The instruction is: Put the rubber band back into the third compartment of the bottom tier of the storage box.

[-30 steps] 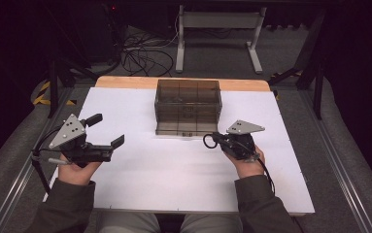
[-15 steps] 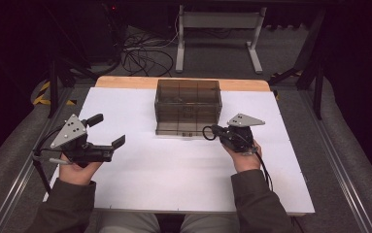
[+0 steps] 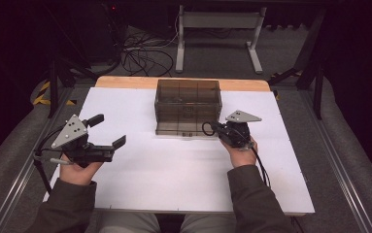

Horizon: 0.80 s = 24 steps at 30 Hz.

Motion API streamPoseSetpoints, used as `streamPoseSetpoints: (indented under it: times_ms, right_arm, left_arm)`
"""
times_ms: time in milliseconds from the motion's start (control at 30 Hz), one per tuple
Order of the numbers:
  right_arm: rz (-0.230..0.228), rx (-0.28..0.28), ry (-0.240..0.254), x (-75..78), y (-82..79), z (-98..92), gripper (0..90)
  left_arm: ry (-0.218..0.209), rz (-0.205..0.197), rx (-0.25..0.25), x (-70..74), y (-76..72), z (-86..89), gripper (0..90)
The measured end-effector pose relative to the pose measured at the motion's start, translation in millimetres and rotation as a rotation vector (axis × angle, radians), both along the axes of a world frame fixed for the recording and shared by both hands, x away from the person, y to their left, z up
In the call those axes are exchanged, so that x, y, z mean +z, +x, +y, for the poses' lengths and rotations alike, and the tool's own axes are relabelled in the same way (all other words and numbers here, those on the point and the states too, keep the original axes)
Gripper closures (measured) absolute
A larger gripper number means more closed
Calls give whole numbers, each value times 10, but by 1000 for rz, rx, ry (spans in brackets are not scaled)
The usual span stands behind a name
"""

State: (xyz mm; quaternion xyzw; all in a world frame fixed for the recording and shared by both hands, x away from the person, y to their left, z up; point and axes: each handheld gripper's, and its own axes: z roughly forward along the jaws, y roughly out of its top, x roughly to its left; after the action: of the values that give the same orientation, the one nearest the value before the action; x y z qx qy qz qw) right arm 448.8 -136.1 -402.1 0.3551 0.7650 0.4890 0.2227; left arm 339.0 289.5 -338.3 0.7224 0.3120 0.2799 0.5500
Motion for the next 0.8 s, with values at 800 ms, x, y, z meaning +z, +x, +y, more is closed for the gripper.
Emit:
streamPoseSetpoints:
  times_ms: [800]
  right_arm:
    - [-56,-122,8,-241,274,52,868]
  left_arm:
    - [4,11,-3,-34,18,-14,19]
